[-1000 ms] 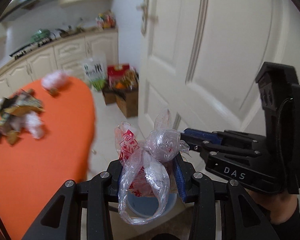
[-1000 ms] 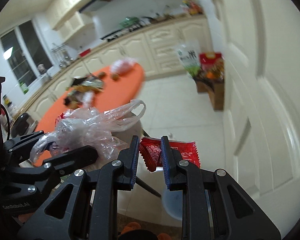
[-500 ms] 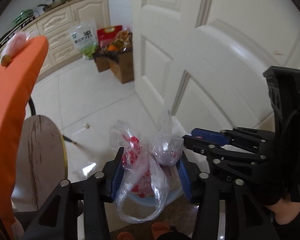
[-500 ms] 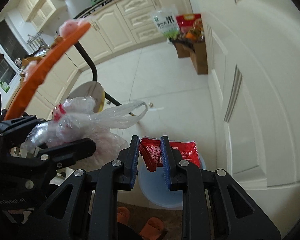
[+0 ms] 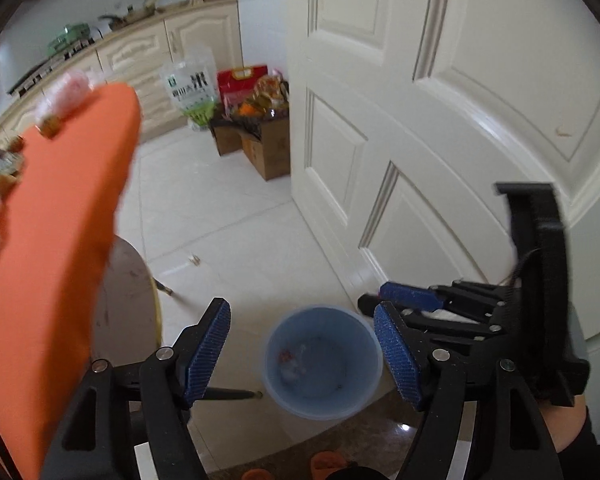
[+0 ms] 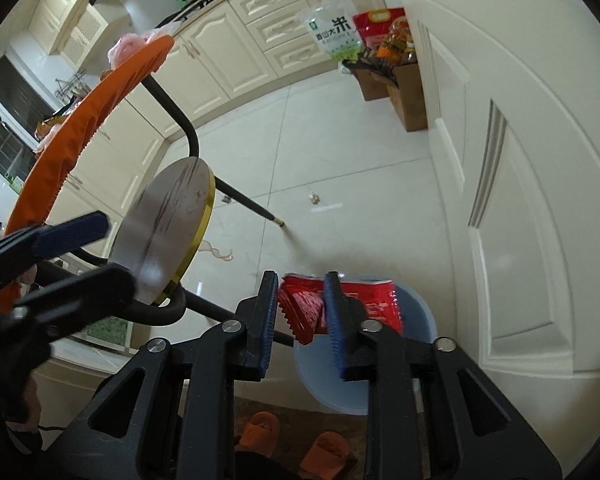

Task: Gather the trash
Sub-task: 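Carry both items to the blue bin and open both grippers to drop them, then grasp the round cookie with the left gripper while the right grasps the clear plastic wrap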

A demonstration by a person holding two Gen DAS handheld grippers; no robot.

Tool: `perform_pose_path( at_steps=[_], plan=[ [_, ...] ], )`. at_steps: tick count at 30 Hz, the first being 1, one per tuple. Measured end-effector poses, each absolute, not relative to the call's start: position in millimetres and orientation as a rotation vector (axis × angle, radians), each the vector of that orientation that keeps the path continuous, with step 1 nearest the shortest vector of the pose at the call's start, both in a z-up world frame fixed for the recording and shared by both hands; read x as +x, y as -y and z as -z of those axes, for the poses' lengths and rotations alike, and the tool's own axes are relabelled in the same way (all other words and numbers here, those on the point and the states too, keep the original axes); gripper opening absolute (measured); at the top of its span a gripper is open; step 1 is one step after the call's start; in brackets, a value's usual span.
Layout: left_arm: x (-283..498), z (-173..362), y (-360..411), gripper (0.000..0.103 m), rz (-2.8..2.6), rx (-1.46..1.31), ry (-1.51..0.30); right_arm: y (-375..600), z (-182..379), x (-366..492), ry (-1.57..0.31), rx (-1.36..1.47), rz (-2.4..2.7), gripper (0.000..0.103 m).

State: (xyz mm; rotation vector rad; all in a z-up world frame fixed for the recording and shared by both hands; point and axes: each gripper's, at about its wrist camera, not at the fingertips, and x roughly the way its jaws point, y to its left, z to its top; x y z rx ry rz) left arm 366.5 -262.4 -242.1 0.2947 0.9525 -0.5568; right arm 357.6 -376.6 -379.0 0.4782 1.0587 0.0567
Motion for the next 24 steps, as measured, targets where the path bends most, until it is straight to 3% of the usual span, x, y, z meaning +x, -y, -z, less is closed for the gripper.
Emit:
perform_pose_path(
  at_steps=[2, 4, 7, 9, 12, 15, 18, 24],
  plan=[
    [358, 233, 262, 0.071, 0.563, 0.303, -0.928, 374, 375, 357, -1.048, 0.476, -0.051, 0.03],
    [350, 222, 256, 0.073, 0.562, 0.293, -0.905, 373, 371, 358, -1.037, 0.48, -0.049, 0.044],
    [337, 207, 243, 0.074, 0.556, 0.265, -0.881, 369, 358, 355, -1.029, 0.463, -0.038, 0.045],
    [328, 193, 230, 0.074, 0.539, 0.247, -0.857, 363, 343, 350, -1.011, 0.455, -0.037, 0.048],
    [309, 173, 203, 0.075, 0.51, 0.209, -0.816, 349, 317, 344, -0.984, 0.414, -0.044, 0.063],
    [291, 156, 172, 0.08, 0.472, 0.173, -0.762, 331, 284, 340, -0.937, 0.373, -0.066, 0.066],
    [279, 139, 133, 0.084, 0.43, 0.131, -0.721, 311, 251, 339, -0.872, 0.32, -0.075, 0.078],
    [278, 121, 53, 0.09, 0.281, 0.086, -0.665, 246, 204, 373, -0.803, 0.217, -0.16, 0.082]
  ],
)
